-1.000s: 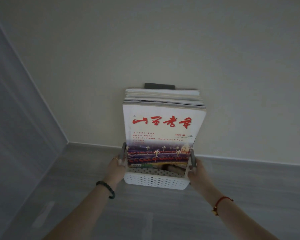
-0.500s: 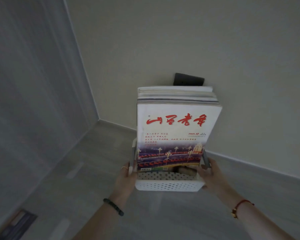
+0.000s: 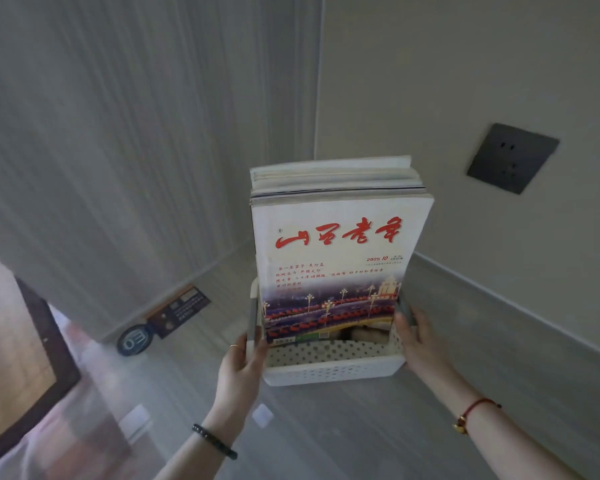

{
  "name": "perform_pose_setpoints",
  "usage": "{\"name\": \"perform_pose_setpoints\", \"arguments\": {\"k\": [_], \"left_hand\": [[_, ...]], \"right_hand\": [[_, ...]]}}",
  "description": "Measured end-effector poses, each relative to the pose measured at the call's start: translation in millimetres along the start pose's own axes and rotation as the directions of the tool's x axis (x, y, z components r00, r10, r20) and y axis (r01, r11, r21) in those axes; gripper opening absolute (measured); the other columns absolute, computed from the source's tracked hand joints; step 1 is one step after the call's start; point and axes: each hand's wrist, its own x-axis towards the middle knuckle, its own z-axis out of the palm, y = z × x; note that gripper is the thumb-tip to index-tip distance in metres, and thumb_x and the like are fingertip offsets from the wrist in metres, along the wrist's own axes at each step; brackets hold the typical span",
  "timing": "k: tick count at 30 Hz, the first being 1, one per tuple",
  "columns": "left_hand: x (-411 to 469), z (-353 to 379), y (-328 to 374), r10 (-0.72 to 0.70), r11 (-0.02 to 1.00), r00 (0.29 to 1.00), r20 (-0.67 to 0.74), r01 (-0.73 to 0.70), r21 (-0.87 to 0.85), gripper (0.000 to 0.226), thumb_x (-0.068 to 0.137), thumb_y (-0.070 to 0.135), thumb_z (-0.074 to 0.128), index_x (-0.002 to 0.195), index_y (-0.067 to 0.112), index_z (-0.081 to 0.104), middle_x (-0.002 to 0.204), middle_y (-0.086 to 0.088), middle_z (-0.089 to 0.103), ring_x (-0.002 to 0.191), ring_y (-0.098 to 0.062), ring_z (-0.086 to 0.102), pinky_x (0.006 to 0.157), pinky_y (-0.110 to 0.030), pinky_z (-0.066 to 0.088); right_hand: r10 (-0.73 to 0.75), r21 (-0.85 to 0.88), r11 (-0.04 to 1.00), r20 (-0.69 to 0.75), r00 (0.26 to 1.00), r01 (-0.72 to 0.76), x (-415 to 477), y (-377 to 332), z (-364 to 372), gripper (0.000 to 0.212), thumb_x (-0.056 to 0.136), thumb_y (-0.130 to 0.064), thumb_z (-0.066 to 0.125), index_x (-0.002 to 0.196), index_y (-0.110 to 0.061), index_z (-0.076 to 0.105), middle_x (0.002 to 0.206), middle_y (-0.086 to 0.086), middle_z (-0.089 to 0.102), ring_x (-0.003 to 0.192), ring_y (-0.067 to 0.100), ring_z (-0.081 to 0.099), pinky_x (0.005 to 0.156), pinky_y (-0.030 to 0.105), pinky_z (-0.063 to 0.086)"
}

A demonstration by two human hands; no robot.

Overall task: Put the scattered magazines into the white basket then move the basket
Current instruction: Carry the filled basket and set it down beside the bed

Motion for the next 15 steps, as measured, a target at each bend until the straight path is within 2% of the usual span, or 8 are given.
{"name": "perform_pose_setpoints", "arguments": {"k": [3, 6, 9, 11, 13, 15], "left_hand": [[-13, -30, -8, -0.011, 0.999, 0.995, -0.096, 0.008, -0.034, 0.014, 0.089, 0.021, 0.051, 0.097, 0.028, 0.060, 0.095, 0.004, 0.069, 0.091, -0.012, 0.062, 0.083, -0.035, 0.050], [-22, -54, -13, 0.012, 0.999, 0.983, -0.183, -0.018, -0.032, 0.013, 0.088, 0.022, 0.053, 0.093, 0.032, 0.059, 0.097, 0.004, 0.069, 0.092, -0.010, 0.062, 0.081, -0.034, 0.049], [-24, -76, -17, 0.023, 0.999, 0.965, -0.262, -0.033, -0.035, 0.016, 0.089, 0.024, 0.052, 0.103, 0.025, 0.060, 0.092, 0.005, 0.069, 0.088, -0.010, 0.062, 0.076, -0.032, 0.049], [-22, -89, -17, 0.043, 0.998, 0.951, -0.306, -0.056, -0.032, 0.014, 0.089, 0.026, 0.051, 0.098, 0.030, 0.060, 0.086, 0.008, 0.068, 0.083, -0.008, 0.061, 0.071, -0.030, 0.047], [-18, -102, -18, 0.069, 0.997, 0.932, -0.356, -0.077, -0.008, 0.014, 0.090, 0.025, 0.050, 0.093, 0.033, 0.060, 0.083, 0.008, 0.068, 0.081, -0.009, 0.060, 0.072, -0.034, 0.047], [-16, -113, -20, 0.087, 0.996, 0.911, -0.403, -0.089, 0.015, 0.015, 0.090, 0.023, 0.050, 0.094, 0.031, 0.062, 0.083, 0.005, 0.069, 0.082, -0.013, 0.060, 0.077, -0.040, 0.047]], "right_hand": [[-0.048, -0.022, 0.999, 0.074, 0.996, 0.050, 0, -7, 29, 0.060, 0.079, -0.058, 0.033, 0.131, -0.029, 0.035, 0.121, -0.007, 0.053, 0.108, 0.013, 0.054, 0.092, 0.045, 0.048], [-0.097, -0.063, 0.993, 0.106, 0.990, 0.104, 5, -15, 57, 0.065, 0.075, -0.060, 0.032, 0.131, -0.027, 0.036, 0.106, -0.018, 0.054, 0.091, 0.000, 0.053, 0.075, 0.025, 0.046], [-0.150, -0.133, 0.977, 0.125, 0.981, 0.167, 15, -23, 84, 0.059, 0.081, -0.058, 0.030, 0.130, -0.027, 0.038, 0.101, -0.016, 0.055, 0.084, 0.000, 0.054, 0.067, 0.021, 0.044], [-0.183, -0.123, 0.972, 0.142, 0.973, 0.201, 23, -29, 102, 0.043, 0.085, -0.052, 0.033, 0.123, -0.034, 0.041, 0.095, -0.021, 0.056, 0.087, 0.001, 0.058, 0.070, 0.024, 0.048], [-0.199, -0.074, 0.974, 0.171, 0.965, 0.214, 30, -38, 122, 0.024, 0.089, -0.044, 0.037, 0.111, -0.043, 0.042, 0.094, -0.026, 0.057, 0.090, -0.005, 0.058, 0.078, 0.023, 0.047], [-0.221, -0.033, 0.972, 0.183, 0.958, 0.231, 38, -46, 140, 0.021, 0.092, -0.033, 0.039, 0.112, -0.037, 0.045, 0.098, -0.019, 0.059, 0.094, 0.000, 0.057, 0.084, 0.025, 0.045]]}}
